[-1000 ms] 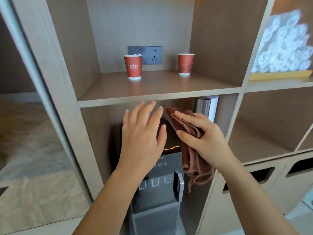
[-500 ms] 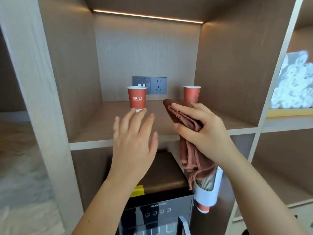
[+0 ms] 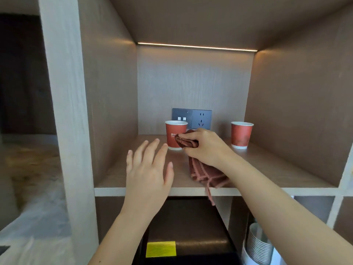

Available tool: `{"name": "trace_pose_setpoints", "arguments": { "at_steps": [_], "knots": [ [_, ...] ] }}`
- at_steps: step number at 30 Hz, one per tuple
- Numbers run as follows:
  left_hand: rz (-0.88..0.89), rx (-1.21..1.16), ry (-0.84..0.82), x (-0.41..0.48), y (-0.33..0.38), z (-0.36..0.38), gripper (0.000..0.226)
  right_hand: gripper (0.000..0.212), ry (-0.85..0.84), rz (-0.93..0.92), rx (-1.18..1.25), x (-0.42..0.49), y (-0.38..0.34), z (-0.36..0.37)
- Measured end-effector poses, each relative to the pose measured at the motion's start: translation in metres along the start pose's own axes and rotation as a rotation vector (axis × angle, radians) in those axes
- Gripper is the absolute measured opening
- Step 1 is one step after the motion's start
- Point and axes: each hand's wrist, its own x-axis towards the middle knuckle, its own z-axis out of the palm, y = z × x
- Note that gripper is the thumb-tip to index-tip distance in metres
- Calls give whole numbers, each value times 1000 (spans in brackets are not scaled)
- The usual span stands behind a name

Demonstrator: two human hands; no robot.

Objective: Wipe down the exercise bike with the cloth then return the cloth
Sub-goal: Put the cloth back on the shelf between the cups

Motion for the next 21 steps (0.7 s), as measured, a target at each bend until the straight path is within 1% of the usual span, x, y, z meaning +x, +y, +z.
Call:
{"name": "trace_pose_setpoints", "arguments": {
  "at_steps": [3,6,8,10,12,17,19,21],
  "knots": [
    [6,38,7,0,-4,2,39,45,-194,120,-104,13,6,21],
    [16,72,-20,0,-7,5,42,61,-416,235,-321,23,7,35],
    [34,100,-39,-1,-8,6,49,71,-476,261,-376,26,6,36],
    [43,120,-48,-1,-7,7,51,74,-471,252,-335,24,6,31],
    [45,134,-59,0,-7,8,51,74,-439,221,-216,16,9,24],
    [46,161,-70,-2,-8,9,53,70,-312,57,-7,-21,36,-8],
    [48,162,-59,-2,-8,9,52,68,-300,25,160,-38,52,-23],
    [49,161,-46,-2,-7,9,52,66,-319,3,201,-52,69,-33]
  ]
}}
